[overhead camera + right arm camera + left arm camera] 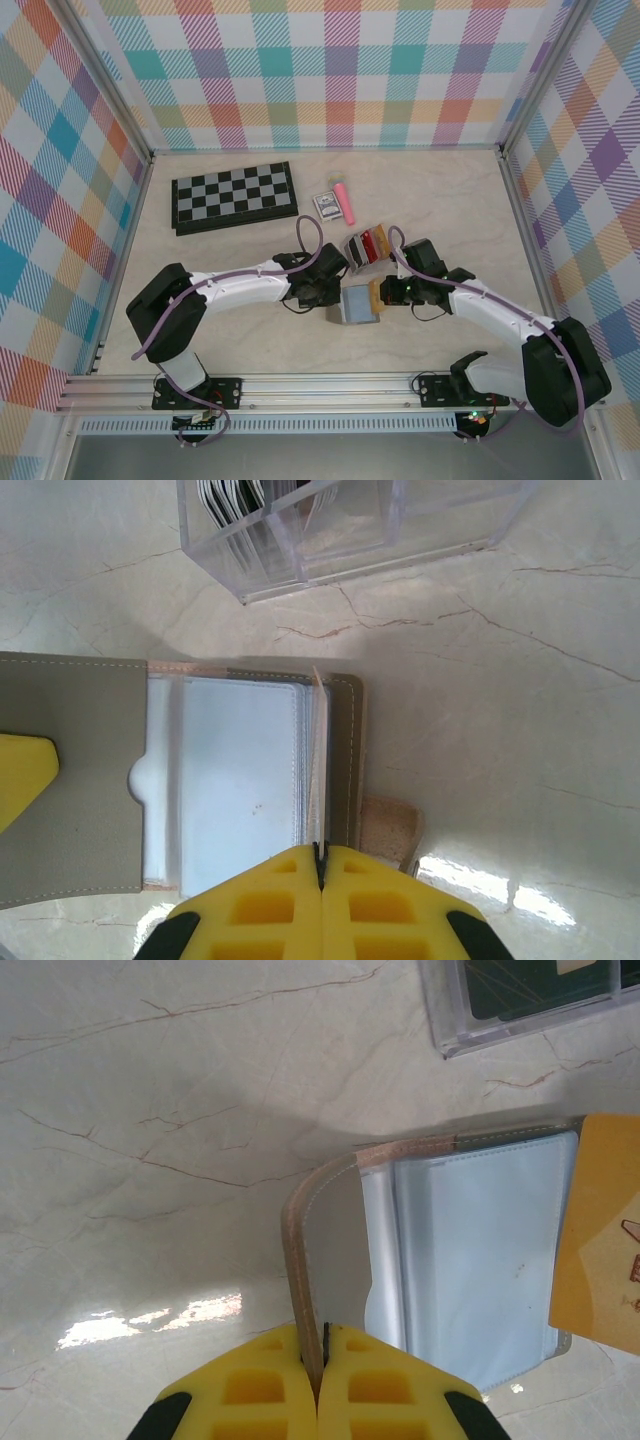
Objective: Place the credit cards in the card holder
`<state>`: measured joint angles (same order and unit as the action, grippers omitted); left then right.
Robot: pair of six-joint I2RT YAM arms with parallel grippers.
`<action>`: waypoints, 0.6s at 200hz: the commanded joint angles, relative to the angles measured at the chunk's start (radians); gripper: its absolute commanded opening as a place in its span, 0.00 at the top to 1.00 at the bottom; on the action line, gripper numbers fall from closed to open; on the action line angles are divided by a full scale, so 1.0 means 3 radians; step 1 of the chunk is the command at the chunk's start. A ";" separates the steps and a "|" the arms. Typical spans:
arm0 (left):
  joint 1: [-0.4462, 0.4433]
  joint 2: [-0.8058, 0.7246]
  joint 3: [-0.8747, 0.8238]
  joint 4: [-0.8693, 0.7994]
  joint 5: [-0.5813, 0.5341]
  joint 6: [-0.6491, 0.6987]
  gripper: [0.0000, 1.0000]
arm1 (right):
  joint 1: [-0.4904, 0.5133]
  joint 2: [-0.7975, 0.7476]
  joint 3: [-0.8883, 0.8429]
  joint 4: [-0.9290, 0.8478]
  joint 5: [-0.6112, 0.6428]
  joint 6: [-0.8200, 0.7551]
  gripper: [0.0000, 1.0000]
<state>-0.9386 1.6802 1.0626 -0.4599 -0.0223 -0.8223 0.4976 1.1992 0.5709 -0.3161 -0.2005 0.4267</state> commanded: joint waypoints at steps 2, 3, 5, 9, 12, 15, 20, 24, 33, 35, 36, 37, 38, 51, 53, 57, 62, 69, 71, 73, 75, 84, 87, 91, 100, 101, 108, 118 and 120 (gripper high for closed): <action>0.0021 0.0095 -0.0048 0.0020 0.0068 -0.0017 1.00 | 0.0020 0.0092 -0.0005 0.0139 -0.0145 0.0044 0.99; 0.0021 0.0093 -0.0049 0.0022 0.0069 -0.0019 1.00 | 0.0019 0.0092 -0.0008 0.0146 -0.0150 0.0047 0.99; 0.0020 0.0097 -0.0049 0.0024 0.0069 -0.0020 1.00 | 0.0019 0.0091 -0.0014 0.0158 -0.0167 0.0056 0.99; 0.0020 0.0100 -0.0050 0.0020 0.0074 -0.0020 1.00 | 0.0018 0.0091 -0.0025 0.0184 -0.0189 0.0081 0.99; 0.0020 0.0105 -0.0050 0.0028 0.0074 -0.0020 1.00 | 0.0018 0.0086 -0.0033 0.0201 -0.0210 0.0094 0.99; 0.0020 0.0108 -0.0050 0.0029 0.0074 -0.0018 1.00 | 0.0018 0.0075 -0.0039 0.0223 -0.0229 0.0115 0.99; 0.0020 0.0110 -0.0055 0.0032 0.0074 -0.0017 1.00 | 0.0018 0.0057 -0.0043 0.0243 -0.0254 0.0141 0.99; 0.0020 0.0111 -0.0055 0.0030 0.0074 -0.0020 1.00 | 0.0018 0.0037 -0.0046 0.0256 -0.0273 0.0160 0.99; 0.0020 0.0115 -0.0064 0.0031 0.0074 -0.0020 1.00 | 0.0018 -0.0012 -0.0029 0.0261 -0.0305 0.0187 0.99; 0.0020 0.0113 -0.0063 0.0036 0.0074 -0.0018 1.00 | 0.0018 -0.0022 -0.0025 0.0261 -0.0315 0.0192 0.99; 0.0020 0.0112 -0.0067 0.0036 0.0074 -0.0019 1.00 | 0.0018 -0.0026 -0.0023 0.0261 -0.0314 0.0195 0.99; 0.0020 0.0114 -0.0068 0.0038 0.0074 -0.0020 1.00 | 0.0018 -0.0033 -0.0022 0.0261 -0.0317 0.0194 0.99; 0.0020 0.0115 -0.0069 0.0039 0.0074 -0.0020 1.00 | 0.0018 -0.0036 -0.0019 0.0261 -0.0320 0.0197 0.99; 0.0020 0.0116 -0.0070 0.0049 0.0074 -0.0020 1.00 | 0.0017 -0.0082 0.0012 0.0243 -0.0346 0.0222 0.98; 0.0020 0.0116 -0.0070 0.0050 0.0074 -0.0020 1.00 | 0.0018 -0.0082 0.0018 0.0240 -0.0351 0.0225 0.98; 0.0020 0.0115 -0.0073 0.0052 0.0074 -0.0020 1.00 | 0.0020 -0.0085 0.0036 0.0225 -0.0365 0.0232 0.98; 0.0024 0.0116 -0.0063 0.0054 0.0074 -0.0020 1.00 | 0.0018 -0.0088 0.0058 0.0207 -0.0385 0.0234 0.98; 0.0025 0.0116 -0.0062 0.0058 0.0074 -0.0021 1.00 | 0.0018 -0.0096 0.0085 0.0189 -0.0425 0.0248 0.98; 0.0025 0.0113 -0.0063 0.0061 0.0074 -0.0020 1.00 | 0.0018 -0.0100 0.0094 0.0187 -0.0441 0.0254 0.98; 0.0025 0.0113 -0.0066 0.0068 0.0074 -0.0020 1.00 | 0.0021 -0.0098 0.0095 0.0186 -0.0446 0.0257 0.98; 0.0025 0.0111 -0.0069 0.0074 0.0076 -0.0020 1.00 | 0.0023 -0.0101 0.0104 0.0183 -0.0457 0.0262 0.98; 0.0025 0.0105 -0.0075 0.0088 0.0078 -0.0020 1.00 | 0.0037 -0.0120 0.0144 0.0159 -0.0462 0.0296 0.98; 0.0025 0.0101 -0.0078 0.0092 0.0078 -0.0027 1.00 | 0.0042 -0.0121 0.0151 0.0150 -0.0458 0.0302 0.98; 0.0025 0.0097 -0.0080 0.0103 0.0077 -0.0025 1.00 | 0.0051 -0.0127 0.0162 0.0142 -0.0454 0.0313 0.98; 0.0025 0.0100 -0.0084 0.0115 0.0079 -0.0025 1.00 | 0.0072 -0.0131 0.0182 0.0140 -0.0466 0.0319 0.97; 0.0025 0.0100 -0.0085 0.0116 0.0079 -0.0025 1.00 | 0.0076 -0.0131 0.0185 0.0139 -0.0467 0.0320 0.97; 0.0025 0.0101 -0.0083 0.0115 0.0079 -0.0027 1.00 | 0.0092 -0.0122 0.0202 0.0136 -0.0467 0.0333 0.97; 0.0025 0.0104 -0.0082 0.0129 0.0077 -0.0035 1.00 | 0.0114 -0.0083 0.0228 0.0139 -0.0484 0.0356 0.97; 0.0026 0.0104 -0.0084 0.0130 0.0079 -0.0032 1.00 | 0.0115 -0.0079 0.0231 0.0139 -0.0486 0.0356 0.97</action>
<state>-0.9386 1.6989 1.0538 -0.4332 -0.0078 -0.8227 0.5148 1.1809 0.5934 -0.2729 -0.3096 0.5087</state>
